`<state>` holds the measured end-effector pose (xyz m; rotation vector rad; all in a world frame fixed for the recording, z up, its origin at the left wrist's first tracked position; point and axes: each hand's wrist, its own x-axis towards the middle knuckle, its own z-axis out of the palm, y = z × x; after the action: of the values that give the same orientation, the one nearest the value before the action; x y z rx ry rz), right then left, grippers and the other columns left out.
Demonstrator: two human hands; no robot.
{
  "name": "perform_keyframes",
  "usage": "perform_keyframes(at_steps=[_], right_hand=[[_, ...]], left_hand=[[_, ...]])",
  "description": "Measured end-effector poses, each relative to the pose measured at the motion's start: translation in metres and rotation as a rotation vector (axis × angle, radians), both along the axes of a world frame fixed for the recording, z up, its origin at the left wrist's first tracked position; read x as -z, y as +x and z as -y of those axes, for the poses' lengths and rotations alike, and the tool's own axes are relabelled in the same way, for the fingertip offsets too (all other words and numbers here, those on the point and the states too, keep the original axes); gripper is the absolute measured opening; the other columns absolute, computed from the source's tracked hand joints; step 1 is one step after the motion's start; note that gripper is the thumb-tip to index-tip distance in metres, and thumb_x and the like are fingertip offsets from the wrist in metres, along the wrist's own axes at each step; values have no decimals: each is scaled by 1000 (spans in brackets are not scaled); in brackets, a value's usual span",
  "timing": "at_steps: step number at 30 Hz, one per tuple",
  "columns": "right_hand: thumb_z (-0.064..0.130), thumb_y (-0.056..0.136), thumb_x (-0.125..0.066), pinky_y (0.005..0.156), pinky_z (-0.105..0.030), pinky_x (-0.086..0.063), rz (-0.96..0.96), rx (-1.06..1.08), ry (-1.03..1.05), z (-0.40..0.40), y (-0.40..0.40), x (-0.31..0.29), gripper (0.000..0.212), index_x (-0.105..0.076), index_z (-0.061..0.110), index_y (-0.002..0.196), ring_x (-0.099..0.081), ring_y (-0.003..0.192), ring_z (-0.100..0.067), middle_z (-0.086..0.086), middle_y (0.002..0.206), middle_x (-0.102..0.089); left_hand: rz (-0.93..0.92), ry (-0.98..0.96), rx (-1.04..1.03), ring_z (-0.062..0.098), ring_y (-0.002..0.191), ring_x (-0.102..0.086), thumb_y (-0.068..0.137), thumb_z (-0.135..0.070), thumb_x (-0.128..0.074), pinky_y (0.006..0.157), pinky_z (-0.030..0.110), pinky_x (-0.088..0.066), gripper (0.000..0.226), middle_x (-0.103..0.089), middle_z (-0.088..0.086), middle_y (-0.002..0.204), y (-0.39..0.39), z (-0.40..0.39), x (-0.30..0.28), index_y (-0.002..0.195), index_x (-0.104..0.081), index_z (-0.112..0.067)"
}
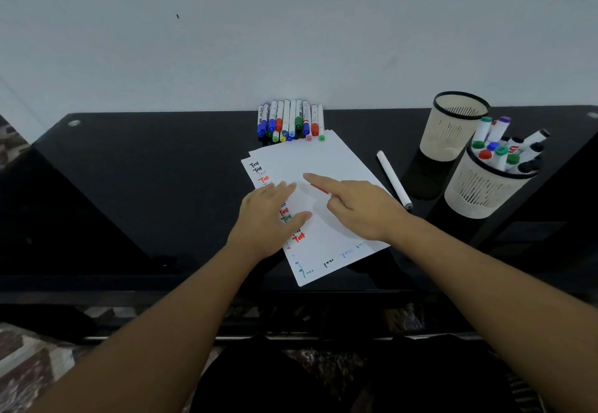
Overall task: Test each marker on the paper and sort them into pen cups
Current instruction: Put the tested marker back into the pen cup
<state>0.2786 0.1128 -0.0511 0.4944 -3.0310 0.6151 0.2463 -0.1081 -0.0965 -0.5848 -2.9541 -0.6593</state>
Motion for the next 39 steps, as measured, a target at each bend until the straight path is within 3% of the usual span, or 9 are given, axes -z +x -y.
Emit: perform_keyframes(at_steps=[6, 13, 17, 20, 25, 28, 30, 34, 39], right_hand=[[31, 106, -40, 63, -46, -56, -36, 43, -86, 0, 5, -2, 44, -28, 49, 144, -59, 58, -25, -9, 71, -61], [25, 103, -43, 60, -38, -52, -42, 89, -181, 2, 8, 2, 49, -31, 46, 146, -57, 58, -21, -6, 73, -61], [15, 107, -33, 77, -35, -53, 69, 99, -362, -1, 6, -2, 53, -38, 51, 146, -63, 79, -22, -3, 97, -64], [11, 107, -33, 88, -25, -50, 139, 120, -408, -3, 2, -9, 46, -62, 36, 132, -65, 95, -10, 6, 106, -61], [7, 103, -49, 98, -36, -54, 280, 181, -601, -11, -1, -17, 43, -45, 38, 133, -66, 111, -15, 0, 119, -64], [25, 103, -62, 91, -44, -60, 225, 278, -733, -13, -4, -21, 21, -46, 25, 117, -74, 89, -18, -6, 105, -67], [43, 107, -51, 88, -45, -59, 239, 331, -804, -13, -1, -27, 23, -49, 23, 119, -68, 71, -17, -6, 92, -67], [52, 107, -41, 72, -38, -55, 78, 392, -576, -19, 1, -41, 44, -64, 17, 121, -57, 74, -13, -5, 99, -71], [37, 106, -53, 61, -27, -39, -236, 393, -380, -42, -10, -71, 25, -48, 15, 118, -57, 70, -5, 9, 82, -64]], left_hand=[[52, -143, 9, 17, 155, -10, 91, -81, -32, 124, 46, -3, 80, -18, -8, 168, -3, -3, 1, 158, -28, -38], [67, -165, 7, 17, 155, -10, 90, -83, -32, 124, 47, -4, 81, -18, -8, 168, -5, -2, 2, 157, -30, -38], [73, -166, 11, 17, 155, -11, 89, -83, -32, 124, 47, -4, 80, -19, -9, 168, -5, -1, 0, 156, -30, -39], [67, -169, 9, 16, 155, -12, 90, -83, -32, 124, 46, -5, 80, -20, -9, 168, -4, -1, 0, 156, -32, -38], [75, -168, 14, 16, 155, -11, 89, -83, -32, 124, 46, -4, 80, -19, -9, 168, -4, 0, 0, 156, -31, -39], [71, -163, 17, 16, 155, -10, 87, -86, -29, 124, 45, -3, 84, -19, -9, 168, -2, 1, 0, 156, -31, -38], [72, -151, 21, 16, 155, -9, 84, -89, -28, 124, 44, -2, 88, -18, -8, 168, 0, 0, -1, 156, -31, -38], [92, -173, 26, 17, 156, -7, 80, -92, -25, 124, 44, -1, 94, -15, -8, 169, 2, 0, -4, 157, -28, -39], [84, -172, 23, 16, 155, -7, 79, -93, -25, 124, 44, -1, 94, -16, -8, 168, 3, 1, -3, 157, -29, -40]])
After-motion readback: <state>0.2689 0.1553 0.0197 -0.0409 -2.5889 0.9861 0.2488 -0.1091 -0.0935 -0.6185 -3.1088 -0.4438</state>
